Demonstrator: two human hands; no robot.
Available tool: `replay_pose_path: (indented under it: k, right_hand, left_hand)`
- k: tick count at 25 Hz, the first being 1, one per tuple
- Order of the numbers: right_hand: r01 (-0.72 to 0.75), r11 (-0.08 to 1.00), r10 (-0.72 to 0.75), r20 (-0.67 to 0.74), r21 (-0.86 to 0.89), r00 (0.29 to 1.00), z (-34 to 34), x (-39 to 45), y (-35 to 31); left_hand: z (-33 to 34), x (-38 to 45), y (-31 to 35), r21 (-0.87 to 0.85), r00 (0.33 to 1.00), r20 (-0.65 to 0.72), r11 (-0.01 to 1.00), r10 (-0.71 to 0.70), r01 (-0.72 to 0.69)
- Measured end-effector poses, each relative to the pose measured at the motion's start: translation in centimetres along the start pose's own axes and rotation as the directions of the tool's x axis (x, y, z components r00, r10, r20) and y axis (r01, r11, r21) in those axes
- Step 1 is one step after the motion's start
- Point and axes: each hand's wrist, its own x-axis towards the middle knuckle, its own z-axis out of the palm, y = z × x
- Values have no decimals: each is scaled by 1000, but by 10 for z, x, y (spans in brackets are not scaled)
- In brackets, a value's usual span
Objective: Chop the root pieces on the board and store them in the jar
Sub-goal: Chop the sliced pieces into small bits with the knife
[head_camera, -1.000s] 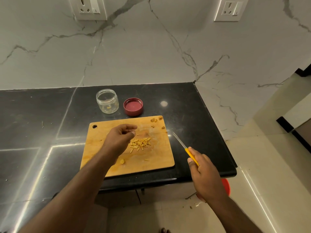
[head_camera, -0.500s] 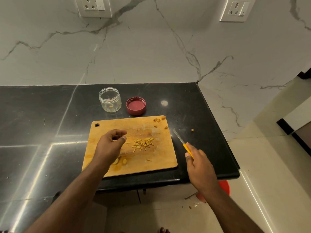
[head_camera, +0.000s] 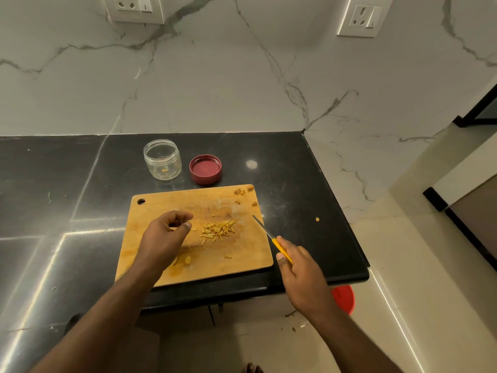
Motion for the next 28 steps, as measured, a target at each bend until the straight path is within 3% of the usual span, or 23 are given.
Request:
replay_pose_path:
  k: [7,13,17,20,22,25,28]
  right_hand:
    - [15,1000,-15,8,-7,1000,5,-1,-5]
    - [24,995,-28,35,101,999,19,-1,-21]
    - [24,991,-34,70,135,997,32,-1,-34]
    - [18,987,-33,92,161,995,37,-3,-41]
    - [12,983,-32,102,184,994,40,-5,-47]
    - [21,979,-46,120,201,992,47,-6,-52]
    - [25,979,-52,130,200,990,50,-5,-52]
  left_hand:
    - [-10,1,-6,94,999,-31,995,28,-25]
    - [-41,2,-30,163,997,-63,986,-35,45]
    - [-48,-3,-37,306,1000,-4,952,-28,28]
    - [-49,-10,-35,367,999,-36,930,1,12]
    - [-48,-16,-34,418,996,-23,906,82,-65]
    - [-33,-28,-30,527,972,138,817,190,-234]
    - [-20,-30,-29,597,959,193,751,207,-282]
